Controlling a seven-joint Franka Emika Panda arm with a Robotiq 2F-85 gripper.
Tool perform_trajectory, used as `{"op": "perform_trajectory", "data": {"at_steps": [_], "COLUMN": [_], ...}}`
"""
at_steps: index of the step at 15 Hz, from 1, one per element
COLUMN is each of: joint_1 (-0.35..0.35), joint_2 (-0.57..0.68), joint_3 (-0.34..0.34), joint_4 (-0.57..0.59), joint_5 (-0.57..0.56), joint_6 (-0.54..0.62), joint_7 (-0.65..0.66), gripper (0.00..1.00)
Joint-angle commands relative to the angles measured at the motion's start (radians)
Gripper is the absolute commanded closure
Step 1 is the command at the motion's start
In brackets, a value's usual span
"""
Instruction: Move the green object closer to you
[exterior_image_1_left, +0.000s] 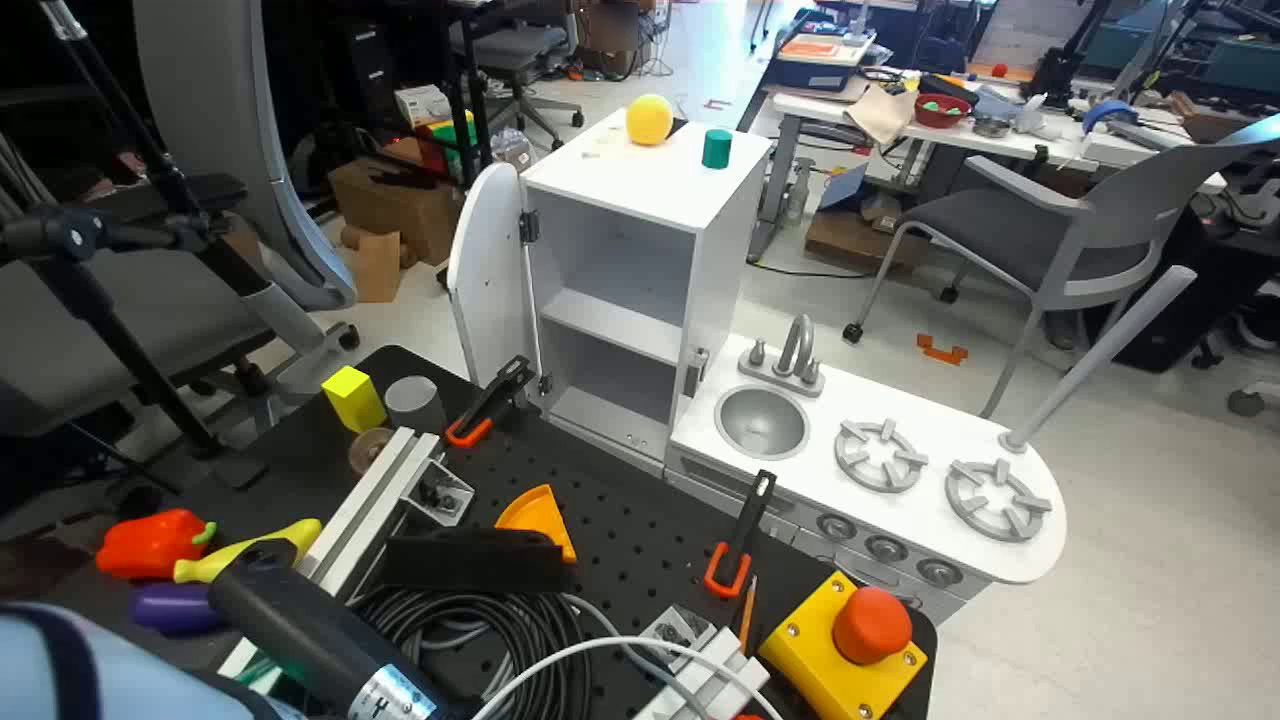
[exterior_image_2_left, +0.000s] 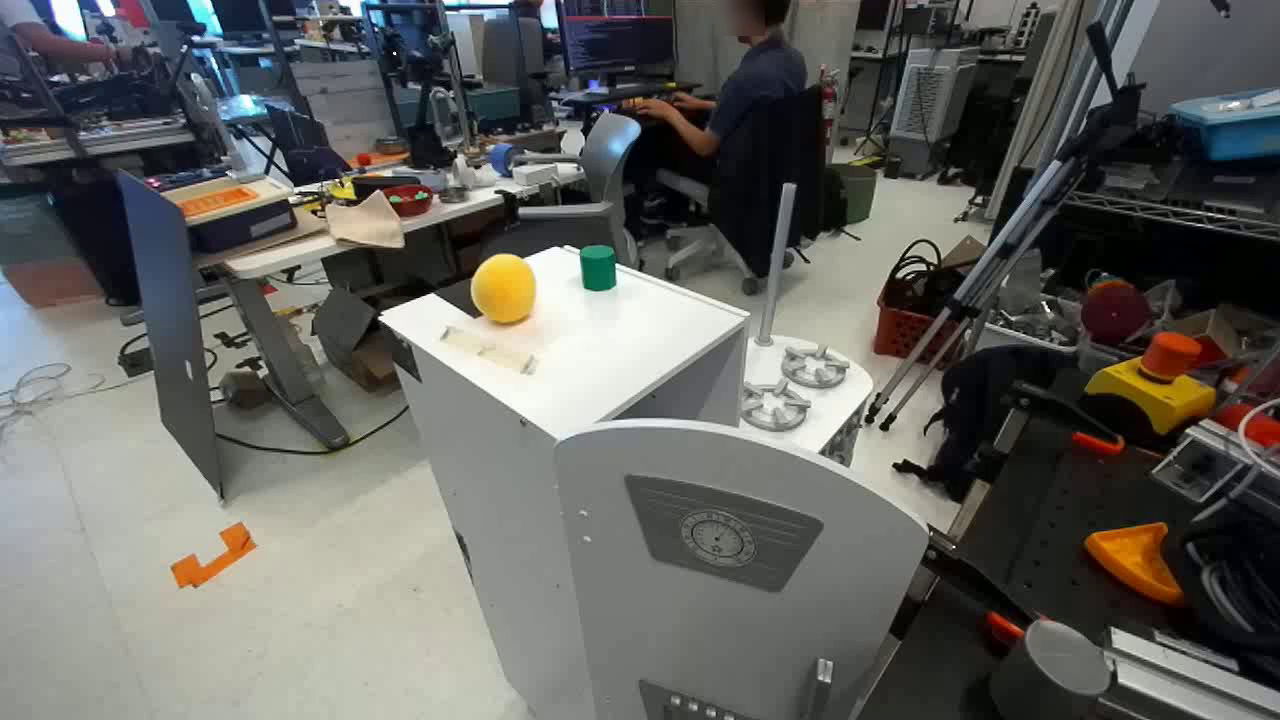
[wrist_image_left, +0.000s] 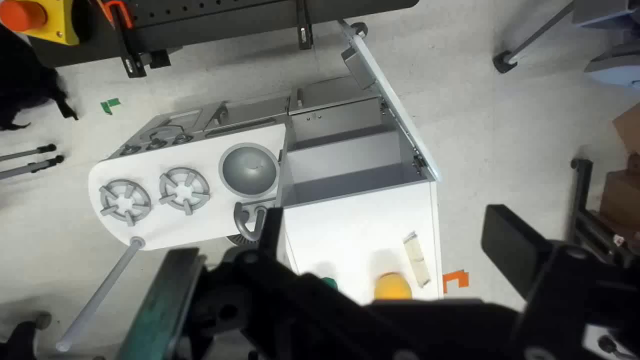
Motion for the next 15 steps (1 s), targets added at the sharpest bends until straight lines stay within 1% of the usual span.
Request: {"op": "perform_trajectory", "data": {"at_steps": [1, 7, 9, 13, 15], "joint_1": [0.009, 0.007, -0.004, -0.031, -0.044], "joint_2": [0.002, 0.011, 0.037, 0.151, 0.251], "joint_3": [-0.007, -0.009, -0.026, -0.092, -0.126], "joint_4": [0.002, 0.010, 0.035, 0.136, 0.221], "joint_5": [-0.005, -0.009, -0.010, -0.007, -0.001], "joint_6": [-0.001, -0.007, -0.008, -0.034, -0.050], "joint_7": [0.004, 0.002, -0.010, -0.057, -0.083], "gripper": [0.00, 0.00, 0.00, 0.00, 0.00]}}
